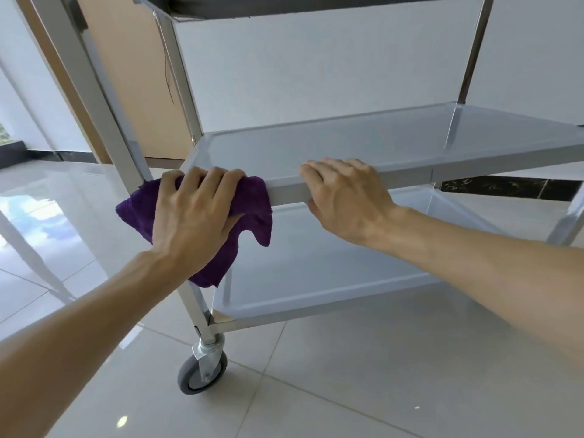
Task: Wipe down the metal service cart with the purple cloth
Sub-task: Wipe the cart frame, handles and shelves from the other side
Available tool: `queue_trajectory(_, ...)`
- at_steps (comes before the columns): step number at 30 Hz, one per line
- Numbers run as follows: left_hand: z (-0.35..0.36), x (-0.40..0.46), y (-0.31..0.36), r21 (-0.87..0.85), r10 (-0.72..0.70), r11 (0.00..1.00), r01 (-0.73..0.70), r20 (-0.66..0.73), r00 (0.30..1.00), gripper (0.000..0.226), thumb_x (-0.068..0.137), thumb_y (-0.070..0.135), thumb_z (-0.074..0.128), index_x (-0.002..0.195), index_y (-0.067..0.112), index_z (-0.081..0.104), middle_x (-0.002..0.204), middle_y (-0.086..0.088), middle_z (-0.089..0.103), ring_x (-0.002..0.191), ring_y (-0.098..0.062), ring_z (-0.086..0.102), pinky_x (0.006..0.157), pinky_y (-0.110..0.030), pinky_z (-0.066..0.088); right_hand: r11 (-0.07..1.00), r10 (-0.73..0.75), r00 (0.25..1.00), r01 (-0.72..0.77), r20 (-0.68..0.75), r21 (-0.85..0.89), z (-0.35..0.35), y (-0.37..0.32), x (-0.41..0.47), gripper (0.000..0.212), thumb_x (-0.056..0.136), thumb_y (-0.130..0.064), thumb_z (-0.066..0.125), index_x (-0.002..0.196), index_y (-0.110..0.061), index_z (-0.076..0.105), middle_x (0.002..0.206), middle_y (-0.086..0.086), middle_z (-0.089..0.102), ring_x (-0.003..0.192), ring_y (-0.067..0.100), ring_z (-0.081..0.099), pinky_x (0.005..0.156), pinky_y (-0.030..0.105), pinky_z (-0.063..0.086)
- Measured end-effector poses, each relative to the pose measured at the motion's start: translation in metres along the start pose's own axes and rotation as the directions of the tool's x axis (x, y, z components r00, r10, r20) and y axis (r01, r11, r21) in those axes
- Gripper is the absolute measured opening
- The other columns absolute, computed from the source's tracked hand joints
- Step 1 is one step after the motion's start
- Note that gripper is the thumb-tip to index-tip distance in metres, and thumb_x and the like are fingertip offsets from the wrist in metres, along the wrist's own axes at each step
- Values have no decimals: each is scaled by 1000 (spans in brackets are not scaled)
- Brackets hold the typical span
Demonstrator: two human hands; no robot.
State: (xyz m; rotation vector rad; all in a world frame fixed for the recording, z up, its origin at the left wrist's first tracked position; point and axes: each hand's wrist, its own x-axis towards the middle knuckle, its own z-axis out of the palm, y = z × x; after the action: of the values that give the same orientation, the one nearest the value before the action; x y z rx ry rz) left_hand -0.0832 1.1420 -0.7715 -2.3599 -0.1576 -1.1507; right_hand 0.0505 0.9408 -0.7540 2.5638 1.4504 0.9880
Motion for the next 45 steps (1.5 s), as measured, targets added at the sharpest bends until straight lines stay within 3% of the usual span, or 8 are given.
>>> queue_trajectory(11,-37,-43,-15,-600,53,793,-103,-100,994,29,100,11,45,116,11,69,121,4,66,120,-19,58,102,-43,42,963,-99,964,155,-246,221,-2,-27,-19,42,94,-7,55,135,4,53,142,18,53,138,34,44,118,46,28)
queue_trajectory(15,-44,-71,2,-778,-129,588,223,181,975,27,95,15,60,115,31,65,104,25,67,100,2,62,85,-8,43,890,-324,840,427,-436,161,16,-41,-47,29,85,10,56,111,5,68,123,22,64,121,40,58,107,52,42)
queue_trajectory(19,-17,-81,2,-621,-233,462,633,603,763,8,92,38,64,97,42,59,82,25,68,78,6,63,58,-7,43,883,-251,967,243,-33,401,48,-40,-67,26,90,1,57,112,-5,69,115,9,67,108,31,62,97,44,49)
queue_trajectory(22,7,-73,-2,-474,-301,489,733,697,651,8,94,35,61,100,30,61,80,17,63,74,-2,59,57,-17,38,892,-126,914,-66,386,447,71,-34,-72,32,100,-20,44,130,-18,57,134,-3,55,122,21,51,101,35,41)
queue_trajectory(29,36,-75,20,-557,-72,748,361,473,878,29,99,28,54,128,24,50,103,2,67,84,-22,65,73,-39,52,922,-90,835,-137,543,362,113,-59,-83,43,102,-38,42,140,-17,44,145,3,46,134,26,41,107,44,36)
queue_trajectory(33,53,-139,53,-286,171,952,111,793,584,66,97,56,44,152,29,19,155,-1,29,136,-29,37,109,-50,33,943,-91,785,-130,613,306,132,-77,-107,61,102,-44,40,156,-24,20,165,1,14,152,23,13,118,48,19)
queue_trajectory(38,59,-155,50,-390,157,858,333,818,553,100,70,95,24,154,42,10,162,10,14,148,-21,14,121,-48,14,941,-63,841,-129,537,312,138,-83,-124,70,98,-39,43,158,-25,7,167,-4,5,153,21,6,121,48,10)
queue_trajectory(45,55,-165,33,-529,198,796,293,686,700,54,88,53,60,135,42,38,146,14,39,132,-15,37,112,-36,28,925,-82,813,-153,577,347,133,-92,-121,78,97,-41,44,159,-23,1,167,-4,-3,154,22,-2,123,46,2)
